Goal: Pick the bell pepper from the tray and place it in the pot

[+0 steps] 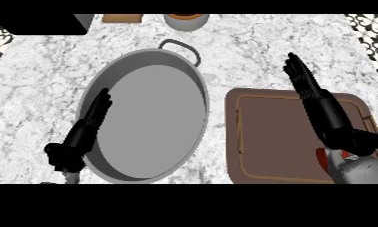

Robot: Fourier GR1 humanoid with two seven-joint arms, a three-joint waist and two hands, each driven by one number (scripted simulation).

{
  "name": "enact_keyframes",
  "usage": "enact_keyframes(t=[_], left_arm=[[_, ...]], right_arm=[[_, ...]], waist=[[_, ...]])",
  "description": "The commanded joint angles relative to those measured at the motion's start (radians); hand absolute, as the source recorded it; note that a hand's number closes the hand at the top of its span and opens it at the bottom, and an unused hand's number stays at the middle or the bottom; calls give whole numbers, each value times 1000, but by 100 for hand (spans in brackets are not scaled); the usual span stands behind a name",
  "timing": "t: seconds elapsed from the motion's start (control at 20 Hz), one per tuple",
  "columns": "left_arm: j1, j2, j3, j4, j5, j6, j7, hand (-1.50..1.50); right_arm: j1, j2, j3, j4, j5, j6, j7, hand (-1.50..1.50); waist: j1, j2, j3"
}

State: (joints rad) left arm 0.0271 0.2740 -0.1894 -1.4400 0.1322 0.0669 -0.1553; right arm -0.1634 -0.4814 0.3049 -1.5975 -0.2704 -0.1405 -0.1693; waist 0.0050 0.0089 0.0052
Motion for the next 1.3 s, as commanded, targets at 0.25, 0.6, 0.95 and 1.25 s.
enact_keyframes(t=[0.25,0.6,0.95,1.25], left_arm=[[-52,222,193,77,-126,180,219,0],[-13,202,181,16,-59,171,414,0],[-47,220,159,-25,-96,174,520,0],[-86,215,167,-10,-103,182,521,0]], right_arm=[[96,-51,-79,-5,101,-191,167,150],[255,-40,-136,-59,506,-695,109,-150],[477,-176,-71,-319,796,-630,471,-150],[577,-300,-97,-462,925,-389,804,-150]], waist=[[-36,-11,-5],[-50,-22,-6],[-35,-15,-12],[-45,-10,-15]])
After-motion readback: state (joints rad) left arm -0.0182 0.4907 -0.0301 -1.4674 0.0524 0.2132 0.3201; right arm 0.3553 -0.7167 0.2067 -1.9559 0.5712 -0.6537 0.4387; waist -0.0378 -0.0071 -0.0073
